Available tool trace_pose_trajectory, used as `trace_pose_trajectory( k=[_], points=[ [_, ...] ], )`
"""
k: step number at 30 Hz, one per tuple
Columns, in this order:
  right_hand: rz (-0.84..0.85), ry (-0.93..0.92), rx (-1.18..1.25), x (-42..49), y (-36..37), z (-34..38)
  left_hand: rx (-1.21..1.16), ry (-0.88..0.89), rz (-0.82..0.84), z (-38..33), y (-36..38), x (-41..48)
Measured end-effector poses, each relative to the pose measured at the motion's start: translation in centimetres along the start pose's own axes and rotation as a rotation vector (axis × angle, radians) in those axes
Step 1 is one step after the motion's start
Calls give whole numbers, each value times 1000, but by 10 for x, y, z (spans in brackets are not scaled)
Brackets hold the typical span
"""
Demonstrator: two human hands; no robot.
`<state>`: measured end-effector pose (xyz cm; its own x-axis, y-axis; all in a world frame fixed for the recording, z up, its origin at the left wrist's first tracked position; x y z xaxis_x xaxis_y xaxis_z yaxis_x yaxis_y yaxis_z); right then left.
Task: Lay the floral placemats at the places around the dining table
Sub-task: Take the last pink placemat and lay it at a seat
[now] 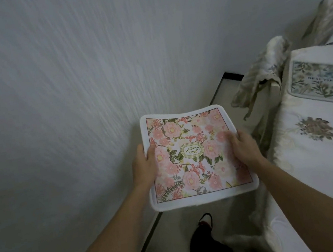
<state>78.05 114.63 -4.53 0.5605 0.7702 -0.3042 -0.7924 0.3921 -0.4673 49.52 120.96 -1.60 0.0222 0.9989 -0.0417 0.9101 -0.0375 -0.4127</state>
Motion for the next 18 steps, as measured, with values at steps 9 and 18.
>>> trace_pose_trajectory(
  k=[9,18],
  points=[
    [-100,128,155,125,-39,6,53,73,205,-58,106,146],
    [-427,219,190,155,-131,-19,95,211,505,-125,242,199]
  ],
)
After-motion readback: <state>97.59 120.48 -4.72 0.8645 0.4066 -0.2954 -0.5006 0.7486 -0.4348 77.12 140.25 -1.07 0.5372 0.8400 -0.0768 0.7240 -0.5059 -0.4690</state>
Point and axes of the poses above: each hand's wrist, its own x-axis towards the middle knuckle, its own y-axis out of the palm, z = x × y, the point moved 2 cm from there along x, towards the middle knuckle, and after that the axes turned 6 degrees about y, right-handed, at the moved point
